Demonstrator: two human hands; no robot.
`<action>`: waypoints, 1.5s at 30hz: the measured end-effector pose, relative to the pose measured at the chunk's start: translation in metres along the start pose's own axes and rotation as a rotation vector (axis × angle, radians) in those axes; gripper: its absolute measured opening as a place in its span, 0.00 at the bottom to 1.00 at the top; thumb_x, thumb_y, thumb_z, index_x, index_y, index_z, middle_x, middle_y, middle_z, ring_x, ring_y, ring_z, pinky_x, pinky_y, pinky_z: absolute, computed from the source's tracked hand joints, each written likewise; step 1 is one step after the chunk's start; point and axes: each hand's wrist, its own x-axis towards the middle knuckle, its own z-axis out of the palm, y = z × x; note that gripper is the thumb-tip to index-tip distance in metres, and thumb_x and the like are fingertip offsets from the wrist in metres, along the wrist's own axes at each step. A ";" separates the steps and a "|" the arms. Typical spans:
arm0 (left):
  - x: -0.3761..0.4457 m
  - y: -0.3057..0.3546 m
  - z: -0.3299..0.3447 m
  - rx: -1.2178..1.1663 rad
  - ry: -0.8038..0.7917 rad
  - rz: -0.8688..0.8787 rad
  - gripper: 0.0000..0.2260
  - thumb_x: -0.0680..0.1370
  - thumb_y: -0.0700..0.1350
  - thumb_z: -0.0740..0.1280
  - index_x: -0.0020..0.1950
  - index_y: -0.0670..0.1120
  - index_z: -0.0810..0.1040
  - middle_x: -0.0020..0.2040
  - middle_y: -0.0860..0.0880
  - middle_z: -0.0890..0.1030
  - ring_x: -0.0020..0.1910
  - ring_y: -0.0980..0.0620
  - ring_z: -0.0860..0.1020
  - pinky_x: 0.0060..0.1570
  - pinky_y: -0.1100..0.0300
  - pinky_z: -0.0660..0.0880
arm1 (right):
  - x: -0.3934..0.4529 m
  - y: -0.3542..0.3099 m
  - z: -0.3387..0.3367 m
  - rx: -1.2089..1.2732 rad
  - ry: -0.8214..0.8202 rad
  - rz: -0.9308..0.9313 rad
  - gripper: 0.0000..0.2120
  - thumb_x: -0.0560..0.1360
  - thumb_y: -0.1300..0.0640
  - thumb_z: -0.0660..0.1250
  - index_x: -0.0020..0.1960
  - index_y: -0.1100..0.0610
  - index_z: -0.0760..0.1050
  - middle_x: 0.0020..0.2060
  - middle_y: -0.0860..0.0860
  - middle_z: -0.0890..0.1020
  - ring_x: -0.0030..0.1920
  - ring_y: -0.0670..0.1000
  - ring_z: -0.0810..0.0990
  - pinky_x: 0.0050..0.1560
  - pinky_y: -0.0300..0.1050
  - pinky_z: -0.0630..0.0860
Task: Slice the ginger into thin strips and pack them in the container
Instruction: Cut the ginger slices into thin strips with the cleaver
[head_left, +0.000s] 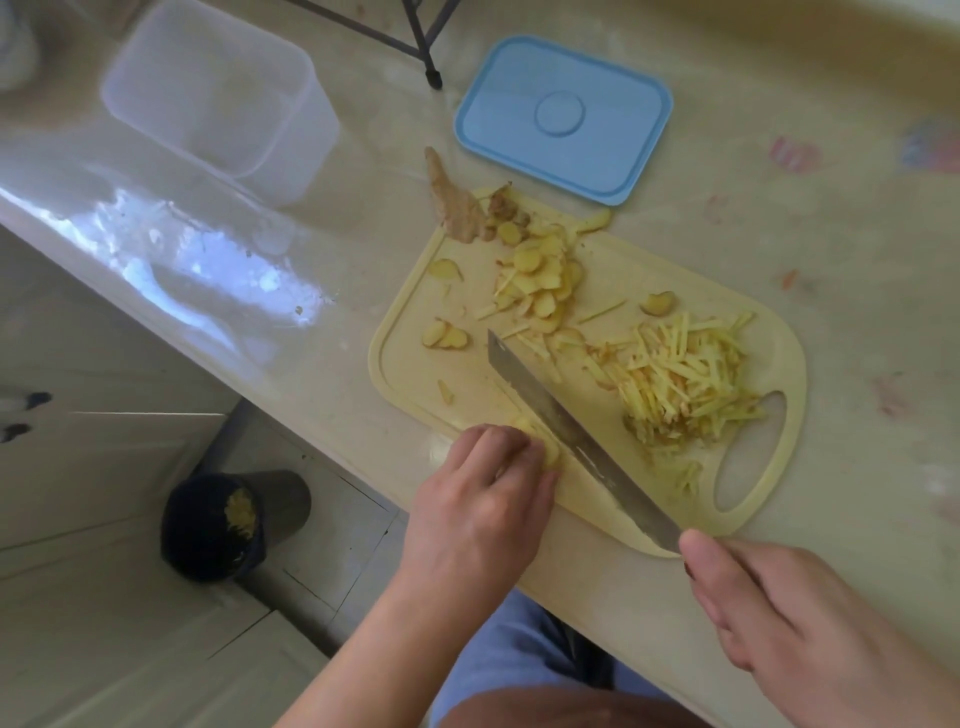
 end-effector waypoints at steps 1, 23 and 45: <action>0.000 0.000 0.000 0.009 -0.003 0.006 0.05 0.76 0.41 0.74 0.46 0.39 0.85 0.43 0.45 0.81 0.43 0.46 0.81 0.42 0.56 0.78 | -0.002 -0.002 0.000 -0.003 -0.007 -0.003 0.35 0.66 0.24 0.46 0.38 0.58 0.64 0.23 0.52 0.67 0.25 0.45 0.64 0.30 0.43 0.63; 0.001 -0.004 0.000 0.003 -0.044 0.010 0.05 0.77 0.42 0.72 0.48 0.41 0.86 0.46 0.47 0.83 0.46 0.47 0.81 0.47 0.57 0.78 | -0.008 -0.013 0.002 -0.054 0.021 0.033 0.39 0.64 0.21 0.40 0.37 0.55 0.68 0.23 0.51 0.74 0.26 0.46 0.71 0.31 0.40 0.67; 0.006 -0.008 -0.005 0.007 -0.078 0.015 0.05 0.77 0.43 0.71 0.44 0.44 0.85 0.38 0.50 0.79 0.40 0.49 0.79 0.37 0.56 0.77 | -0.016 -0.010 0.004 -0.197 0.170 -0.049 0.43 0.69 0.21 0.38 0.28 0.54 0.75 0.25 0.47 0.78 0.28 0.40 0.75 0.32 0.36 0.71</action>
